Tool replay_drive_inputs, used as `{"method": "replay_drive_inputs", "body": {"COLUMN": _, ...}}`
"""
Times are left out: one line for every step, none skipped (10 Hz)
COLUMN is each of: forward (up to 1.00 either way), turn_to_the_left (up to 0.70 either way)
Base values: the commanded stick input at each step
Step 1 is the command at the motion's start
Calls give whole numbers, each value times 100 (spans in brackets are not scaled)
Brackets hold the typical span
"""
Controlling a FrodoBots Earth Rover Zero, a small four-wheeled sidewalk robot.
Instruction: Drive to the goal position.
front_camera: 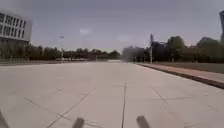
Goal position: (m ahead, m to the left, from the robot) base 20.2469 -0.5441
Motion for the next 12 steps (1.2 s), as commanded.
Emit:
{"method": "replay_drive_inputs", "body": {"forward": 70, "turn_to_the_left": 0}}
{"method": "replay_drive_inputs", "body": {"forward": 70, "turn_to_the_left": 0}}
{"method": "replay_drive_inputs", "body": {"forward": 70, "turn_to_the_left": 0}}
{"method": "replay_drive_inputs", "body": {"forward": 70, "turn_to_the_left": 0}}
{"method": "replay_drive_inputs", "body": {"forward": 70, "turn_to_the_left": 0}}
{"method": "replay_drive_inputs", "body": {"forward": 70, "turn_to_the_left": 0}}
{"method": "replay_drive_inputs", "body": {"forward": 70, "turn_to_the_left": 0}}
{"method": "replay_drive_inputs", "body": {"forward": 70, "turn_to_the_left": 0}}
{"method": "replay_drive_inputs", "body": {"forward": 70, "turn_to_the_left": 0}}
{"method": "replay_drive_inputs", "body": {"forward": 70, "turn_to_the_left": 0}}
{"method": "replay_drive_inputs", "body": {"forward": 70, "turn_to_the_left": 0}}
{"method": "replay_drive_inputs", "body": {"forward": 70, "turn_to_the_left": 0}}
